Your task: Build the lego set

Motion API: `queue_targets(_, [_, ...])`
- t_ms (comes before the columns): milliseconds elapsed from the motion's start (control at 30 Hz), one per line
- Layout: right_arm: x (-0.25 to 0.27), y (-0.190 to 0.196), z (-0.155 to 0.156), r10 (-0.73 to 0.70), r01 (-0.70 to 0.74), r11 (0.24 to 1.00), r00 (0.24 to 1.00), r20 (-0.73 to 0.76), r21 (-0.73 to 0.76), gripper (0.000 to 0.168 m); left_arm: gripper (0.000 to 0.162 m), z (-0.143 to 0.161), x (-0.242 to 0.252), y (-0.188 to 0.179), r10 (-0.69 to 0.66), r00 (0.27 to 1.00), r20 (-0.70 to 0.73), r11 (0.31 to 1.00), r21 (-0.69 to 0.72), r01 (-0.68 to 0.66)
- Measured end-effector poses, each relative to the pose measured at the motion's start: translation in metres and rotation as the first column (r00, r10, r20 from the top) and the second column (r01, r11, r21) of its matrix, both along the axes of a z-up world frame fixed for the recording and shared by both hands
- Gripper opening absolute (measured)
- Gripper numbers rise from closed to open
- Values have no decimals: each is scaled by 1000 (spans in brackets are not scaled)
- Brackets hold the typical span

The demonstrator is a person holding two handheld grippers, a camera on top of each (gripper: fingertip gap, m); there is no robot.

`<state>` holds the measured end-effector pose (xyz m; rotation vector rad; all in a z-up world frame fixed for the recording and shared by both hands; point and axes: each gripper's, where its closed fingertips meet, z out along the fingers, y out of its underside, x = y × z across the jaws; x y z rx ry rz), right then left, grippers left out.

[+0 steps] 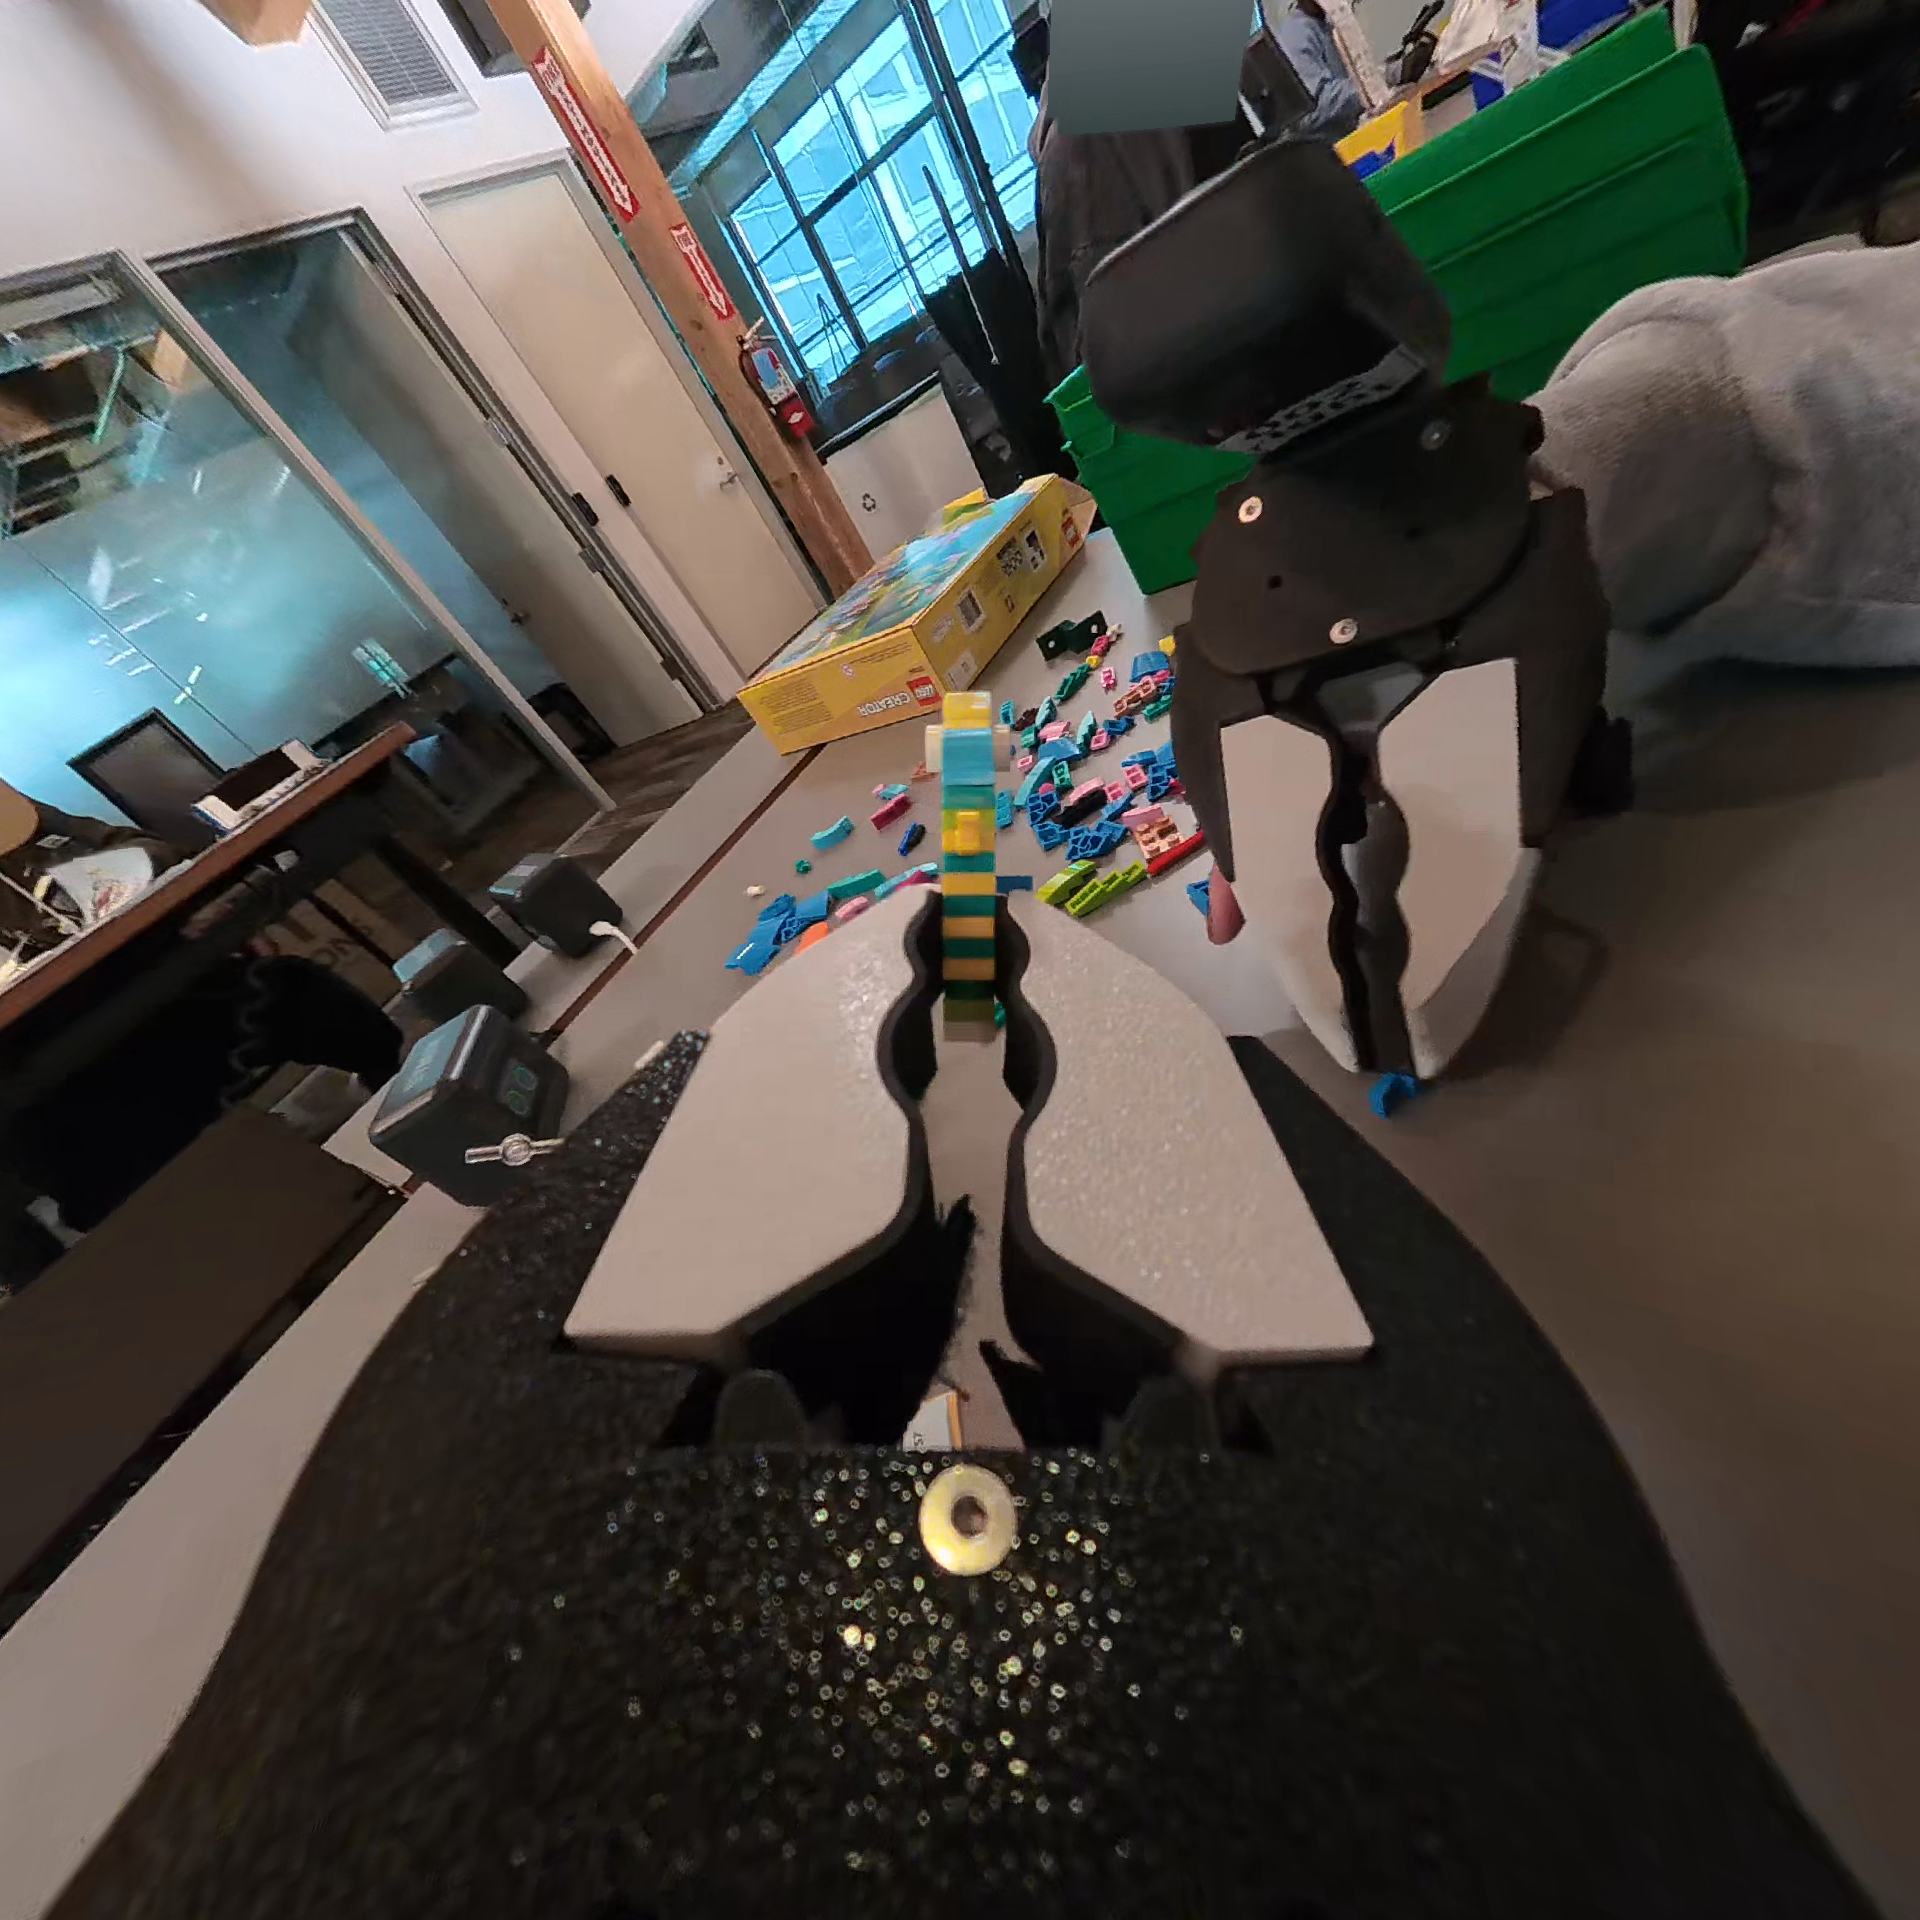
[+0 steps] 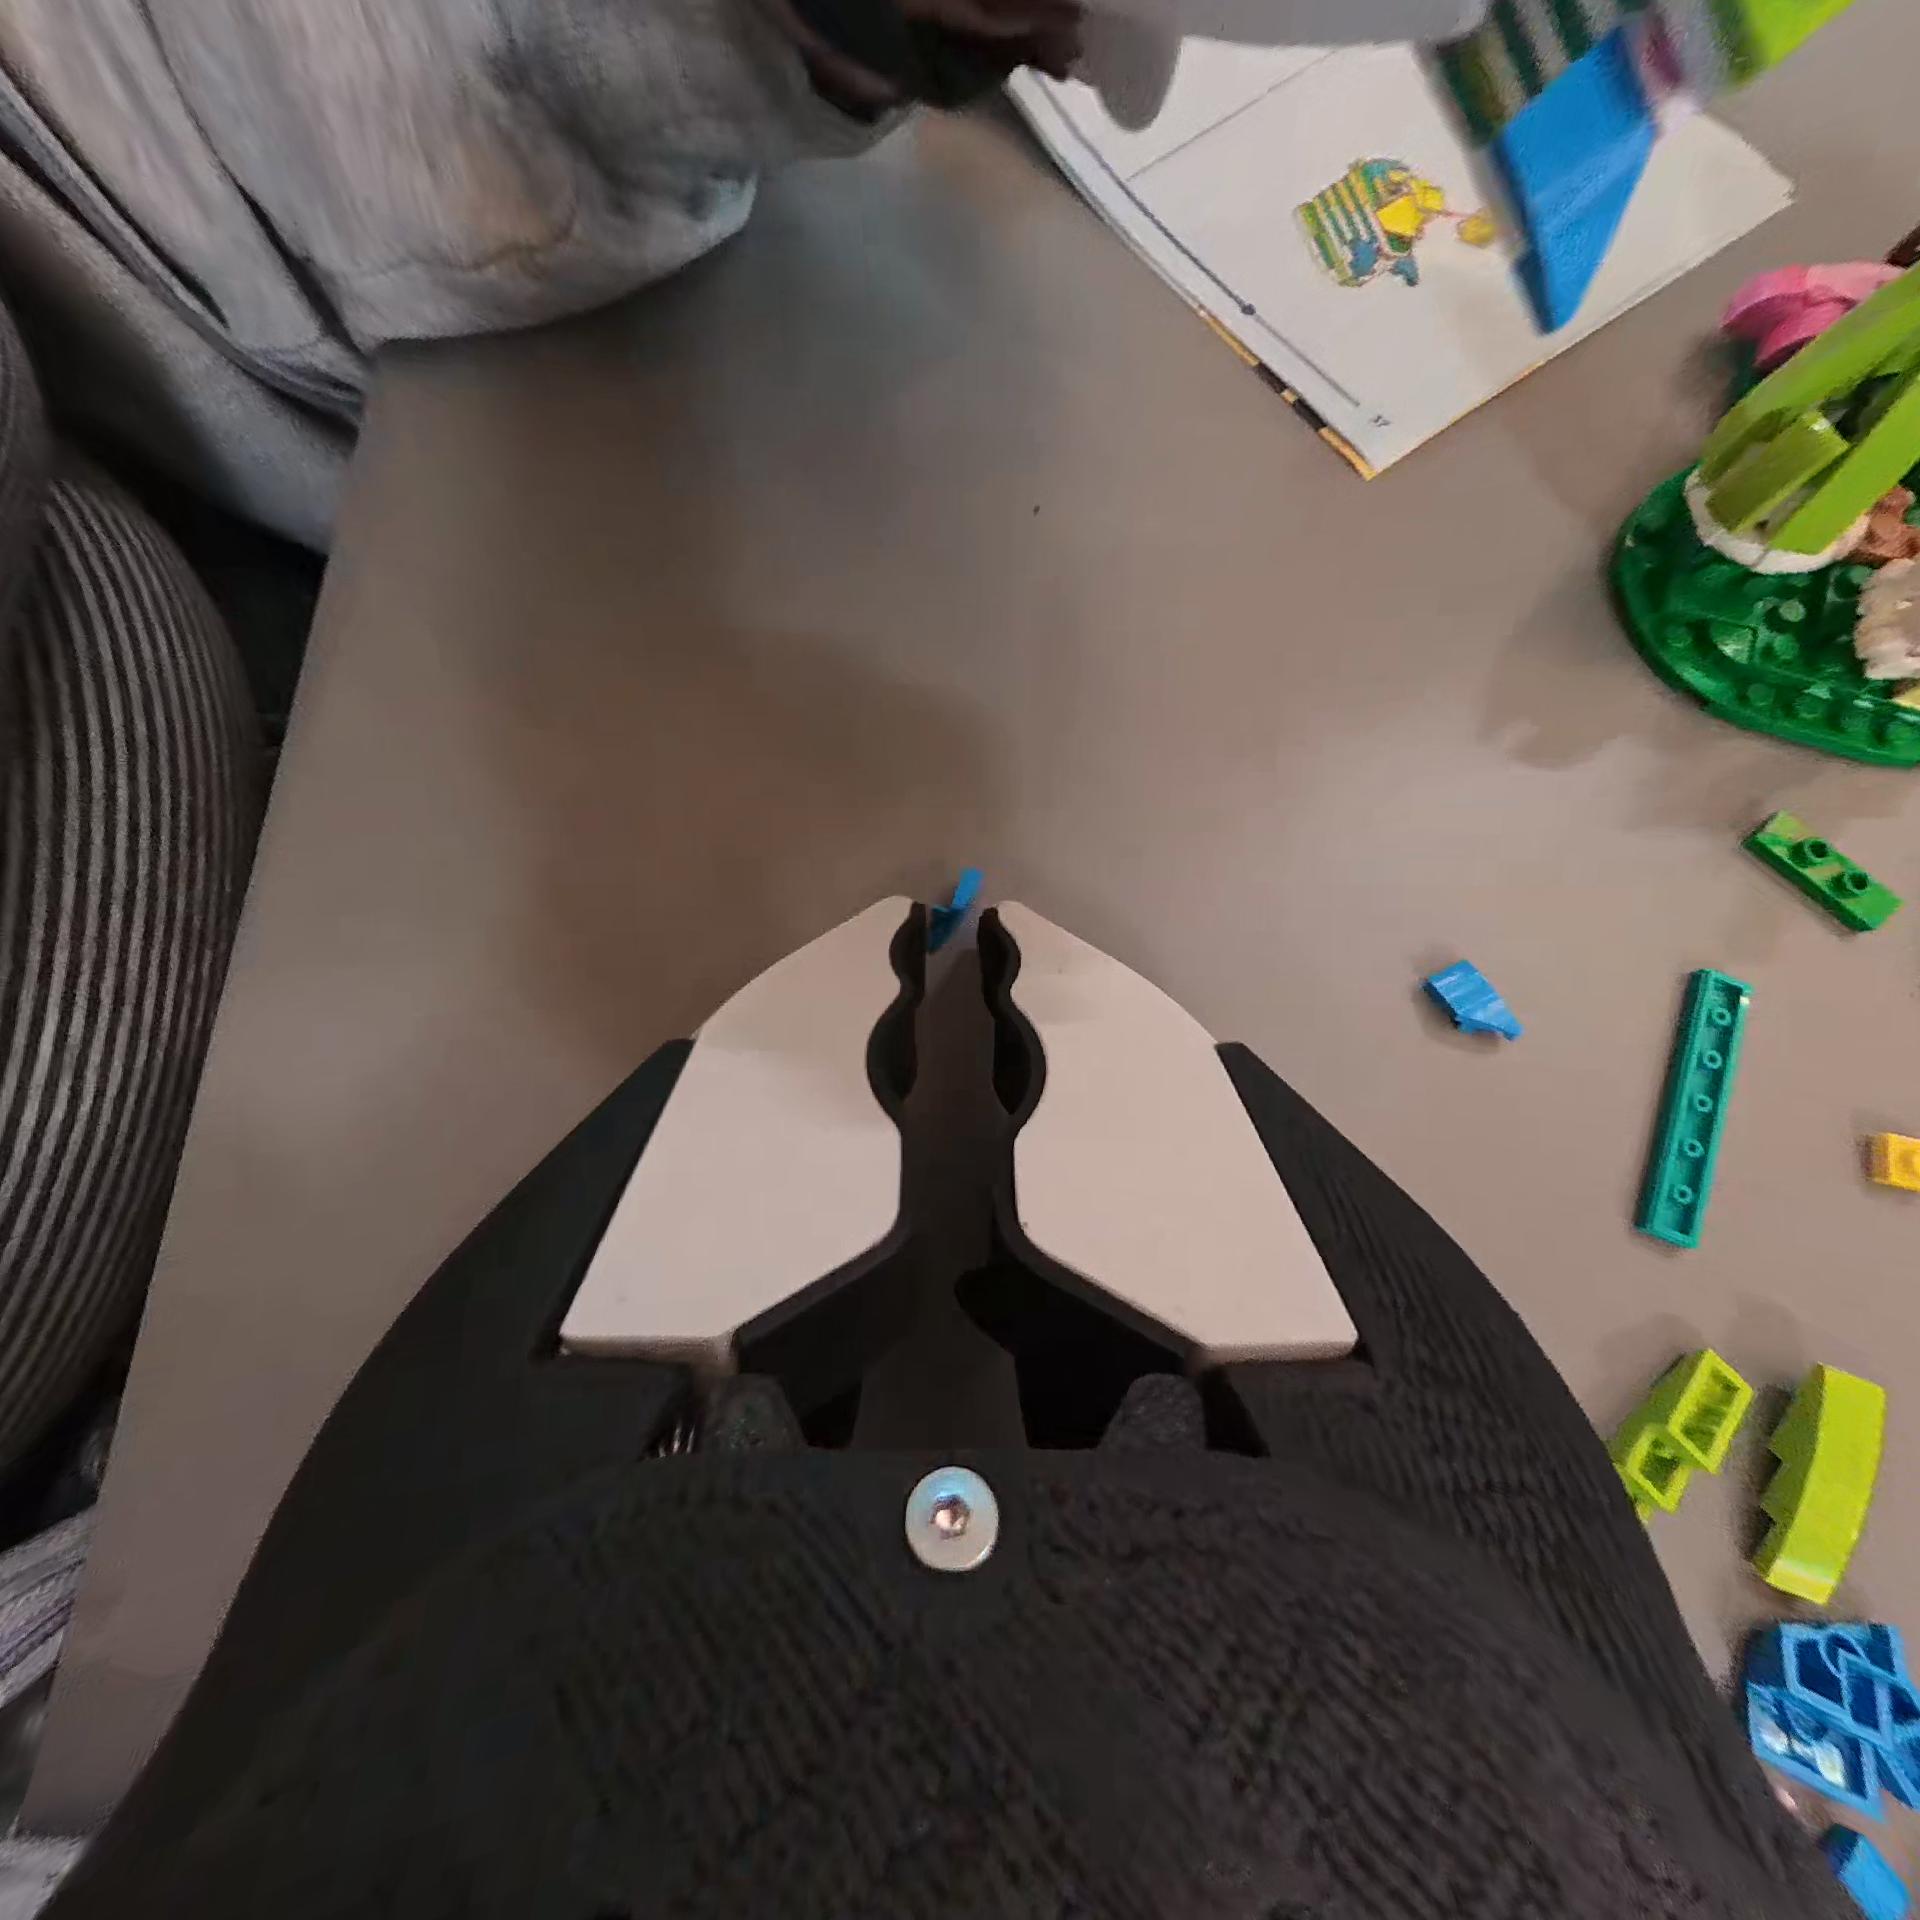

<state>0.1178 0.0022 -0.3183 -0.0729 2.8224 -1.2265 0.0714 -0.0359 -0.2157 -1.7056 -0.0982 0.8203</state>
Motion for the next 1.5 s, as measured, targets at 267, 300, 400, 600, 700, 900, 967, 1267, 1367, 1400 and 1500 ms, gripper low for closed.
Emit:
queue_targets(267, [0, -3, -2, -2, 3, 1000, 1000, -30, 12, 6, 8, -10, 2, 7, -35, 998, 55, 999, -21, 36])
queue_targets(300, [0, -3, -2, -3, 4, 1000, 999, -32, 11, 6, 8, -10, 2, 7, -38, 997, 60, 999, -23, 39])
queue_targets(400, [0, -5, -2, 0, 1, 1000, 999, -52, 11, 4, 8, -12, 3, 8, -49, 995, 82, 998, -23, 51])
queue_targets(600, [-4, -5, -1, -24, 24, 1000, 998, -52, 1, 1, 8, -11, 3, 6, -46, 995, 88, 999, -13, 47])
queue_targets(700, [-7, -7, 3, -66, 65, 998, 998, -9, -22, 4, 8, -10, 3, 6, -49, 995, 88, 999, -7, 50])
queue_targets(900, [-9, -9, 0, -91, 91, 996, 996, -23, -4, 17, 8, -13, 3, 8, -51, 994, 98, 998, -15, 53])
queue_targets(967, [-10, -9, 0, -91, 91, 996, 995, -38, -2, 17, 8, -13, 3, 8, -50, 994, 98, 999, -16, 52])
queue_targets(1267, [-24, 0, 4, -159, 159, 987, 986, -46, -15, 16, 8, -13, 3, 7, -52, 993, 103, 998, -15, 54])
queue_targets(1367, [-17, -3, 1, -125, 125, 992, 991, -40, -5, 16, 8, -13, 3, 8, -53, 993, 105, 998, -16, 55])
queue_targets(1400, [-16, -3, 0, -117, 118, 993, 992, -45, 4, 16, 8, -13, 3, 7, -54, 993, 106, 998, -16, 56])
queue_targets(1500, [-15, -3, -3, -106, 108, 994, 993, -56, 18, 16, 8, -13, 3, 7, -52, 993, 104, 998, -16, 54])
